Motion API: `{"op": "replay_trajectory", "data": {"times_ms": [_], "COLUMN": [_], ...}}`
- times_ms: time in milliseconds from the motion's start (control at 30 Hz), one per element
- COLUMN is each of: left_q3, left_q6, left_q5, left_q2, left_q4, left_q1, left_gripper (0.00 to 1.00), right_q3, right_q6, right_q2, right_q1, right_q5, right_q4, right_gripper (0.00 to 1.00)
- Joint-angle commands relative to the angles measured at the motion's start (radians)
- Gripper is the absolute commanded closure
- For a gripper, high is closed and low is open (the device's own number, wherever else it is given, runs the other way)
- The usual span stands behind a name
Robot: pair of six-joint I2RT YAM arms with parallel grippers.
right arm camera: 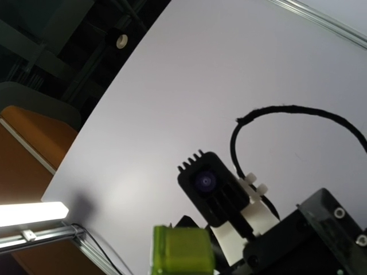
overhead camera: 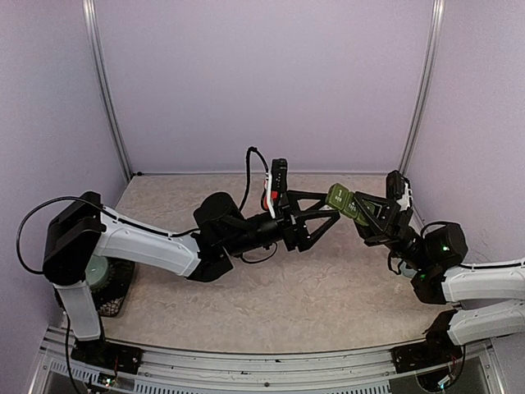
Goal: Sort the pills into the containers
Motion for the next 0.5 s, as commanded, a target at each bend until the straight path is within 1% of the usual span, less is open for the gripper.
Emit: {"op": "replay_trajectory", "data": {"times_ms": [0,67,167,300,467], "left_q3": [-0.032,-0.041,-0.056,-0.079,-0.117], "left_q6": [0.006,0.003,-0.003,-0.014,-0.011], "left_q5": [-0.018,-0.013,0.000,0.027,0.042], "left_q2": [-0.040,-0.044,-0.053,-0.067,-0.093], "left_q4": [0.084,0.091,0.100,0.114,0.116], "left_q1": [0.009,0.009,0.010,0.007,-0.001], "left_gripper": [0.18,0.18,0.19,0.19,0.20], "right_q3": [-0.031,-0.030,-0.001,0.093,0.126], "right_q6": [-0.017,-0.037,-0.133,-0.393,-0.691], "right_q2": [0.000,-0.014,-0.056,-0.143,-0.240], "right_q1": [0.018,0.017,0.016,0.016,0.016], "right_q5": [-0.025,-0.027,-0.052,-0.092,-0.089], "right_q4": [0.022,0.008,-0.104,-0.412,-0.629], "right_gripper": [0.90,0.90,0.90,0.90,0.90]}}
